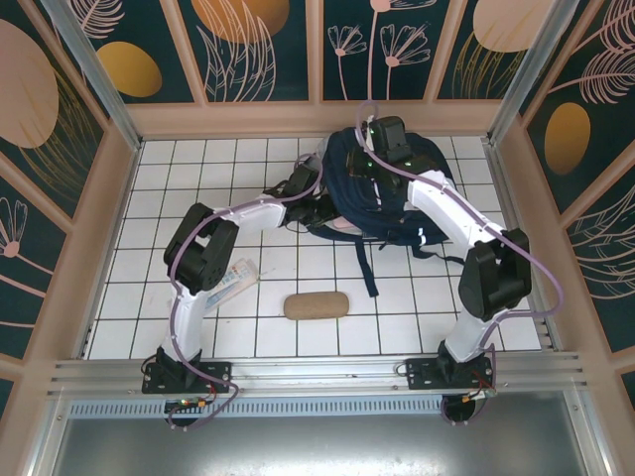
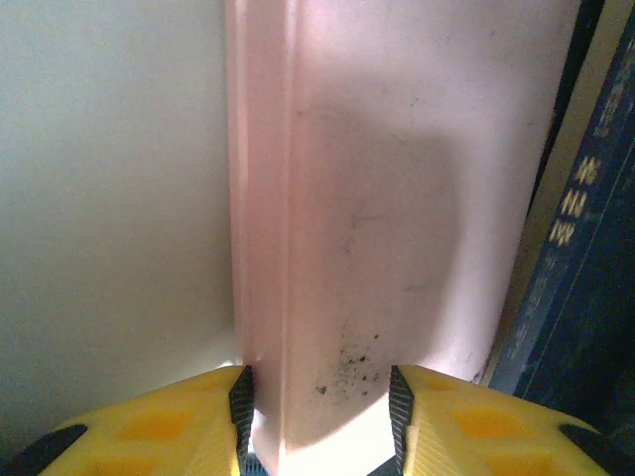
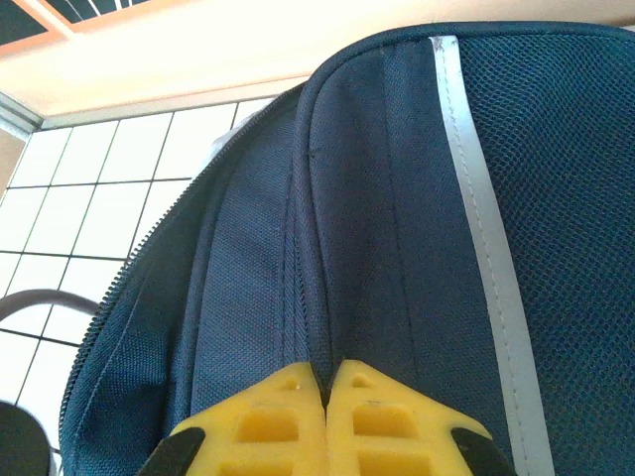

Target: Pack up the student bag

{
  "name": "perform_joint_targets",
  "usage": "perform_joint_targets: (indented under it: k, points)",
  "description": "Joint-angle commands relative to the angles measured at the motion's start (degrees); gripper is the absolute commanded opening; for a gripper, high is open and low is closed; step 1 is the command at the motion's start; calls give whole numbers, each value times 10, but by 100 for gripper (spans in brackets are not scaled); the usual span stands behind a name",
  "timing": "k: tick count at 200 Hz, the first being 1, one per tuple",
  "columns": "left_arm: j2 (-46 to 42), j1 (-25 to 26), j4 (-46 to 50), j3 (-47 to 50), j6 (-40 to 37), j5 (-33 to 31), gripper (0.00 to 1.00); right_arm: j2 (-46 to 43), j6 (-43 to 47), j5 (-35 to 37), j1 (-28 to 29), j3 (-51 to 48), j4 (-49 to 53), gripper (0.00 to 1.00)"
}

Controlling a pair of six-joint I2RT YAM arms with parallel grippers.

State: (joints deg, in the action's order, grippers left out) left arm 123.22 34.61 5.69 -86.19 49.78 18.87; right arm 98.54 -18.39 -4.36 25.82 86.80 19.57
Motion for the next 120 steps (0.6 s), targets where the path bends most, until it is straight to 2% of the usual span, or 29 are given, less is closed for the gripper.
perform_joint_targets:
  k: [1, 35, 76, 102, 120]
  points:
    - [30, -4, 3, -48, -5, -7, 43, -41, -9, -1, 0, -2, -9, 0]
    - [16, -10, 12, -45, -14, -10, 46, -40, -9, 3, 0, -15, -11, 0]
    - [-69, -10, 50, -10, -46, -28, 73, -28, -6, 7, 0, -25, -19, 0]
    - [-139, -11, 69, 42, -68, -46, 79, -20, -2, 11, -1, -25, -23, 0]
    - [-180, -12, 78, 84, -88, -50, 80, -15, -3, 11, -3, -23, -25, 0]
